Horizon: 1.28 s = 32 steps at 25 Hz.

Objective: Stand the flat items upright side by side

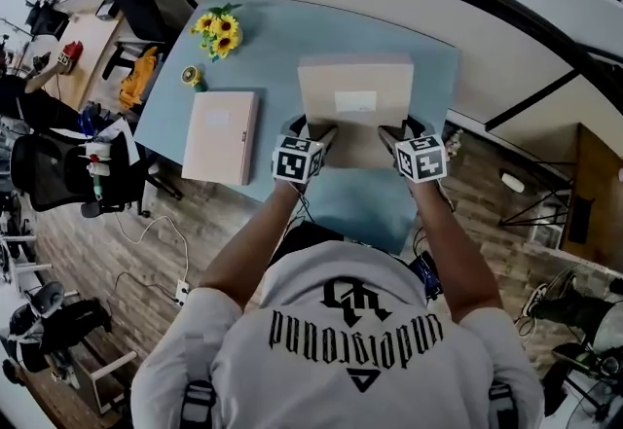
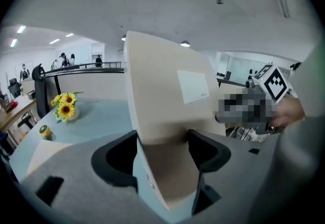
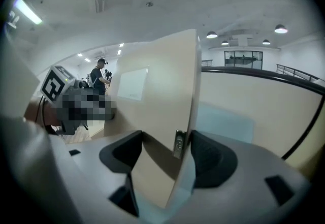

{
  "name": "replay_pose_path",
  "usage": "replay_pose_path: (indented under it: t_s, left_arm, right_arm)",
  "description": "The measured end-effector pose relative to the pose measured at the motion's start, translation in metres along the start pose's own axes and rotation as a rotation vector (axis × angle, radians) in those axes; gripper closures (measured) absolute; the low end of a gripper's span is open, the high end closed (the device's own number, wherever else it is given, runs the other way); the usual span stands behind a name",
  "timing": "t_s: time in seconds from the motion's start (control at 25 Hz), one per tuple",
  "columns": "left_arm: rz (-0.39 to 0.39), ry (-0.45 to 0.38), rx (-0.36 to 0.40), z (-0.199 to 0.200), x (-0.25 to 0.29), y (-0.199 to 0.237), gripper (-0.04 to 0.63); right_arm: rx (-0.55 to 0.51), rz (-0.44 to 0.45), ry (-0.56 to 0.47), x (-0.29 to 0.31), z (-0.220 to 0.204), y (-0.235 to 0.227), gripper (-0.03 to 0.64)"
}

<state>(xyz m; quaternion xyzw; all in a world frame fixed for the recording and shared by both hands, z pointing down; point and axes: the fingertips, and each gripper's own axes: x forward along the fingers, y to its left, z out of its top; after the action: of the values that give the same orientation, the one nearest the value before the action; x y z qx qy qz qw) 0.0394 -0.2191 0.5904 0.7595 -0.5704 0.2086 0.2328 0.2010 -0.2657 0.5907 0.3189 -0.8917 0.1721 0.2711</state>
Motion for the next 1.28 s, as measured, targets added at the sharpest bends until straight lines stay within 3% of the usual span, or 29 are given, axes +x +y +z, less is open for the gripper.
replay_pose_path:
  t_s: [0.24, 0.48, 0.92, 1.28]
  left_arm:
    - [-0.036, -0.045, 0.097, 0.027, 0.0, 0.007, 0.272]
    - [-0.072, -0.066, 0.18, 0.048, 0.011, 0.046, 0.272]
    - [-0.155, -0.075, 0.278, 0.056, 0.054, 0.115, 0.272]
    - [-0.203, -0.068, 0.32, 0.046, 0.101, 0.128, 0.272]
  right_arm:
    - [-0.008, -0.111, -0.064, -0.009, 0.02, 0.001, 0.319]
    - [0.0, -0.223, -0.11, 0.015, 0.041, 0.011, 0.322]
    - [-0.007, -0.396, -0.136, 0.075, 0.061, 0.022, 0.33]
    - [0.028, -0.475, -0.131, 0.107, 0.049, 0.003, 0.33]
